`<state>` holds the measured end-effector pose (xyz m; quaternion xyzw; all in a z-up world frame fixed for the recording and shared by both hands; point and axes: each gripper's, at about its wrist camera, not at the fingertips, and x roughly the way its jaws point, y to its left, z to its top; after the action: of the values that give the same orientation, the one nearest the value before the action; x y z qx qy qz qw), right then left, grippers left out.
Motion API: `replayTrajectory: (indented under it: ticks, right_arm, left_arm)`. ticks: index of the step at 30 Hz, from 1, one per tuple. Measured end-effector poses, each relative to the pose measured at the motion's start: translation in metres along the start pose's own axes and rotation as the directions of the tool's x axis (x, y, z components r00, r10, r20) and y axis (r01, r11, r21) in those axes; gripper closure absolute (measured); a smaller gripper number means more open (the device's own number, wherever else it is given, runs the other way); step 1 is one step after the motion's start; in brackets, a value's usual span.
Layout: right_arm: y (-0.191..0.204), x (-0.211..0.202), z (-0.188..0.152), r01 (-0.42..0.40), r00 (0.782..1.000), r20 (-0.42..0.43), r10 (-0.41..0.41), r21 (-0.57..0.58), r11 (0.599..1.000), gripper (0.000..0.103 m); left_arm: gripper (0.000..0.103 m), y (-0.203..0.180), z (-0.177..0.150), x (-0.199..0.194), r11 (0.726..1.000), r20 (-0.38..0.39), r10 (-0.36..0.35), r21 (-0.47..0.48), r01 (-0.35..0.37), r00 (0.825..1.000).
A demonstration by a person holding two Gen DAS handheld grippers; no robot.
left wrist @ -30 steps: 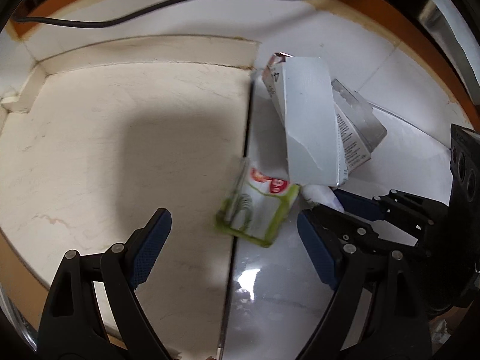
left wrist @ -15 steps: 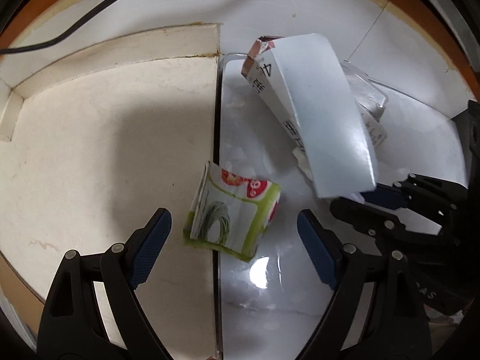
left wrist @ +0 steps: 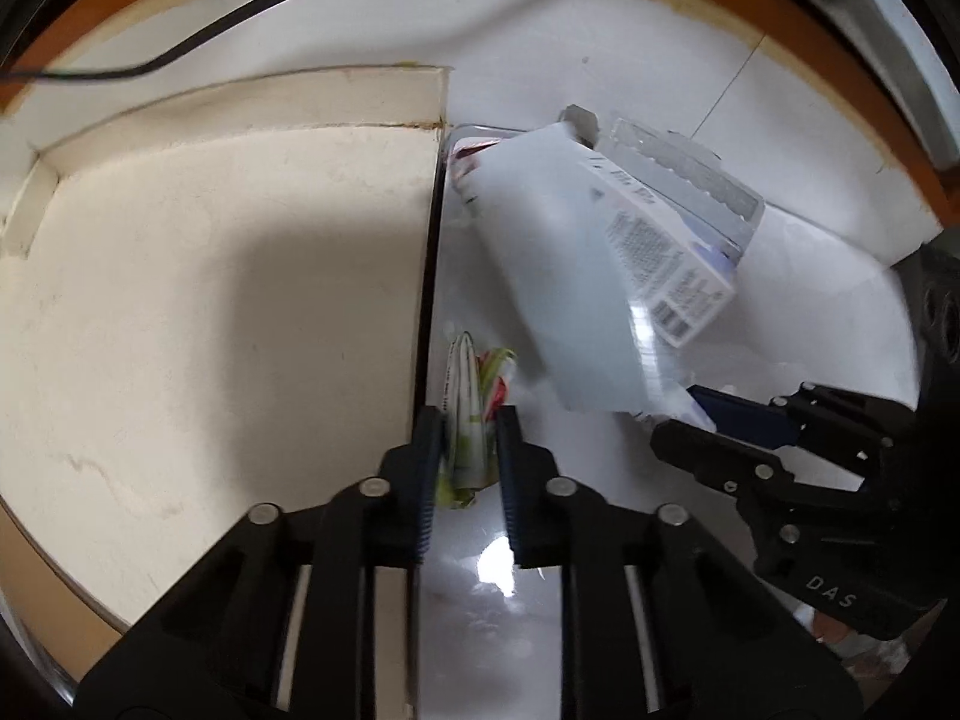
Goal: Collect trash
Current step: 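Grasp the green snack packet with the left tool while the right tool grasps the eye-drop bottle, then carry the snack packet and eye-drop bottle over the bin and release both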
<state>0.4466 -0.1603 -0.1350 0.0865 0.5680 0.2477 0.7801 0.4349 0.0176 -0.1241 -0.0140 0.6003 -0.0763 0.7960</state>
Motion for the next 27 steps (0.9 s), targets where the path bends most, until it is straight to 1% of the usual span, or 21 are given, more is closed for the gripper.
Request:
replayTrajectory:
  ticks: [3,7,10,13,14,17,18,22,23,27]
  right_arm:
    - [0.003,-0.008,-0.008,-0.011,1.0,0.006,0.011,0.007,1.0,0.079]
    - [0.009,-0.02,-0.025,-0.017,1.0,0.016,0.017,0.013,1.0,0.079]
    - [0.013,-0.032,-0.045,-0.02,0.999,0.025,0.02,0.03,0.999,0.079]
    - [0.018,-0.044,-0.066,-0.015,0.999,0.036,0.013,0.045,0.999,0.079]
    - [0.02,-0.05,-0.075,-0.014,0.999,0.042,0.012,0.052,0.999,0.079]
    - [0.032,-0.068,-0.104,-0.009,0.998,0.063,0.005,0.067,0.998,0.079]
    - [0.038,-0.073,-0.114,0.004,0.996,0.084,-0.01,0.074,0.997,0.079]
    - [0.064,-0.1,-0.162,0.017,0.992,0.121,-0.027,0.084,0.996,0.079]
    - [0.07,-0.104,-0.173,0.023,0.991,0.128,-0.034,0.086,0.996,0.079]
    - [0.094,-0.126,-0.223,0.041,0.985,0.162,-0.056,0.09,0.995,0.079]
  left_arm:
    - [0.091,-0.002,-0.012,-0.008,1.0,0.012,-0.001,-0.021,0.001,1.0]
    - [0.091,-0.006,-0.037,-0.023,0.998,0.038,-0.027,-0.055,0.029,0.999]
    - [0.092,-0.007,-0.059,-0.039,0.995,0.062,-0.057,-0.081,0.062,0.996]
    - [0.092,-0.008,-0.093,-0.049,0.992,0.08,-0.079,-0.094,0.087,0.994]
    - [0.092,-0.003,-0.099,-0.055,0.991,0.084,-0.085,-0.095,0.093,0.993]
    - [0.092,-0.004,-0.131,-0.072,0.989,0.099,-0.107,-0.087,0.116,0.989]
    - [0.092,-0.006,-0.142,-0.079,0.989,0.108,-0.116,-0.081,0.125,0.987]
    - [0.092,-0.014,-0.182,-0.098,0.988,0.136,-0.131,-0.06,0.14,0.982]
    - [0.092,-0.014,-0.181,-0.099,0.988,0.141,-0.136,-0.056,0.145,0.981]
    - [0.092,-0.019,-0.218,-0.113,0.987,0.16,-0.152,-0.036,0.159,0.975]
